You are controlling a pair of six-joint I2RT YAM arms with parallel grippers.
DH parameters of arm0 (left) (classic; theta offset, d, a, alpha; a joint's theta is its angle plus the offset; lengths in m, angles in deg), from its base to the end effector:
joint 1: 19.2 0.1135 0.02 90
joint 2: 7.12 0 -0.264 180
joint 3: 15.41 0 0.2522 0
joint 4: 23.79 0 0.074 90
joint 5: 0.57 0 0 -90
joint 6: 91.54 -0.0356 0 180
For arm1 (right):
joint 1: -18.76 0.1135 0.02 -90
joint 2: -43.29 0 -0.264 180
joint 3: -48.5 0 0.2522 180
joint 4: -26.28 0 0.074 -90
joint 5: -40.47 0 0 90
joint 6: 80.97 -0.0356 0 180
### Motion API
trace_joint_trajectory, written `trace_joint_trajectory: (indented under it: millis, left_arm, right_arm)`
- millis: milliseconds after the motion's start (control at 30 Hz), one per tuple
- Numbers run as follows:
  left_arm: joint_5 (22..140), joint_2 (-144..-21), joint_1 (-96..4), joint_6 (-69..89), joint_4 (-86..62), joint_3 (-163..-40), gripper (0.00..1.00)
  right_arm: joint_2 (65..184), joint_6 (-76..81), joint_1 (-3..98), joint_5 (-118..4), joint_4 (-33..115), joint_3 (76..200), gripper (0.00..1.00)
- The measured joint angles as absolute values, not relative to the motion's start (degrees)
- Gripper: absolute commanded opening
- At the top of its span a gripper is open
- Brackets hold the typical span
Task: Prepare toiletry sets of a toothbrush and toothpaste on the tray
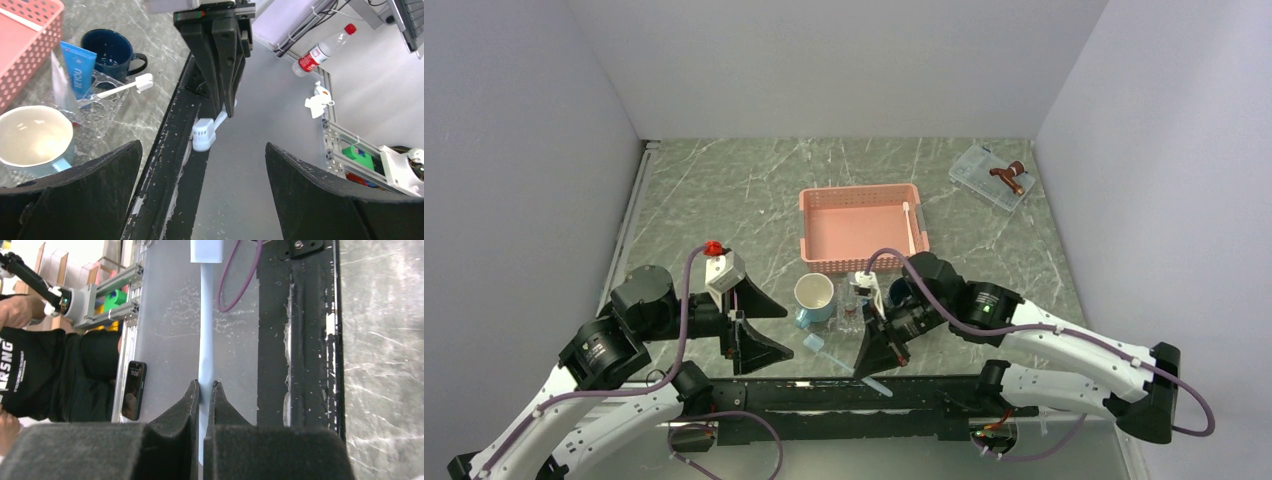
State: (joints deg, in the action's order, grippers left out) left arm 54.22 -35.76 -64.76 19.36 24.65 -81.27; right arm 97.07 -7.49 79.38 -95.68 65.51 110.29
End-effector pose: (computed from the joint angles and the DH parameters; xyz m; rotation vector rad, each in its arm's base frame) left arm 0.0485 -0.0788 0.3725 0.8814 1.7348 -1.3471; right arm 0.0748 0.1852 0.3105 -1.3844 1.9378 1.5846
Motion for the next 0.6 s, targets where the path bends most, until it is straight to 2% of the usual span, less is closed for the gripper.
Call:
trace_joint_trajectory:
  millis: [367,467,600]
  left_arm:
    - [48.0,-36.3,-64.8,20.7,22.6,-79.3,0.99]
    - [46.9,-36.4,-64.8,20.6,22.6,-79.3,0.94]
    - [46.1,-36.4,-64.8,20.5,22.8,-79.3,0.81]
  right_arm:
    - [103.7,-5.6,85.8,-93.9,64.9,116.6,0.00]
    - [104.7,-5.0,86.2,-93.3,64.7,118.6,0.00]
    - [105.9,-4.6,86.4,-92.8,64.4,119.7,0.00]
